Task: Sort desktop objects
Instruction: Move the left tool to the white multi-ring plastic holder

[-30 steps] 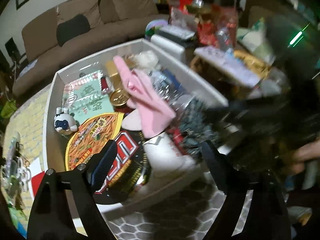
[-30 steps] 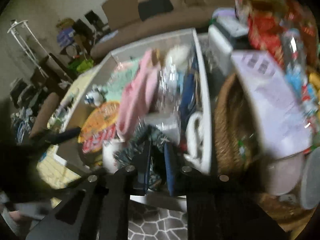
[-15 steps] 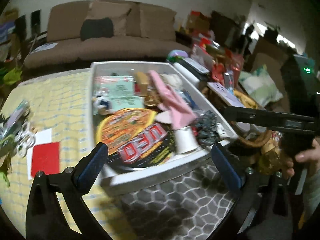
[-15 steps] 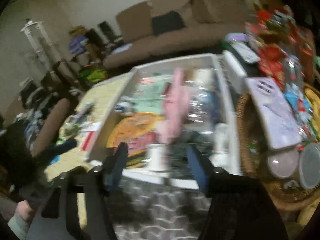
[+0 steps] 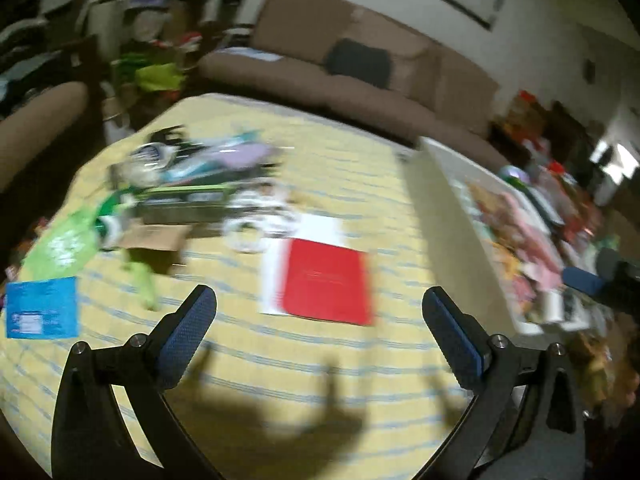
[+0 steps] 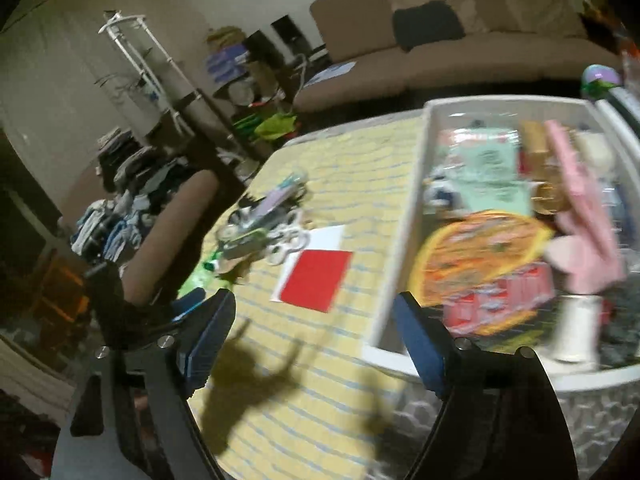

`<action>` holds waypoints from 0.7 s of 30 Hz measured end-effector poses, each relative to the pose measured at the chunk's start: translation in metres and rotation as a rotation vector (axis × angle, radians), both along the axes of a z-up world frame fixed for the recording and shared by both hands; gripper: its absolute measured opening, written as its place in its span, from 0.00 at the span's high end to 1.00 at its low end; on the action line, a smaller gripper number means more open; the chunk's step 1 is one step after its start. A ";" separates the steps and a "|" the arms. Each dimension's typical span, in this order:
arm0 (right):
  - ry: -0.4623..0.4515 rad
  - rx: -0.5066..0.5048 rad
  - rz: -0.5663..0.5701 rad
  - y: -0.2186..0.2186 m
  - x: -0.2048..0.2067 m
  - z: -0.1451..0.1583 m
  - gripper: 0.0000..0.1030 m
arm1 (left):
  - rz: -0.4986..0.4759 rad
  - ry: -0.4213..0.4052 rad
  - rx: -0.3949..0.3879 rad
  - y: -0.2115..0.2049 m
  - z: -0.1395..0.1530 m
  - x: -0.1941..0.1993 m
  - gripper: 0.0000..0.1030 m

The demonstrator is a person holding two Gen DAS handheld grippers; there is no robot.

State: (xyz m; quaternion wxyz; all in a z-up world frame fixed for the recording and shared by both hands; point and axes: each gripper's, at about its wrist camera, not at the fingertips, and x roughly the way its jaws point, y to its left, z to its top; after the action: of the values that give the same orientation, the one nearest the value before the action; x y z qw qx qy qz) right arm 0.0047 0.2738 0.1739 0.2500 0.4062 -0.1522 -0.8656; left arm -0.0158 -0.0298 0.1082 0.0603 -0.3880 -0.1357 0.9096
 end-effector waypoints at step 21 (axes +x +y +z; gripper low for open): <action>-0.196 0.219 -0.083 -0.171 -0.188 -0.134 0.51 | 0.057 -0.119 0.093 -0.055 -0.037 -0.055 0.00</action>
State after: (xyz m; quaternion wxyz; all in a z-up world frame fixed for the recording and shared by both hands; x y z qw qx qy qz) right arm -0.1828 0.1029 0.0400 0.1523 0.5072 -0.0971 -0.8427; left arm -0.0710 -0.0852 0.0714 0.0442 -0.4341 -0.1922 0.8790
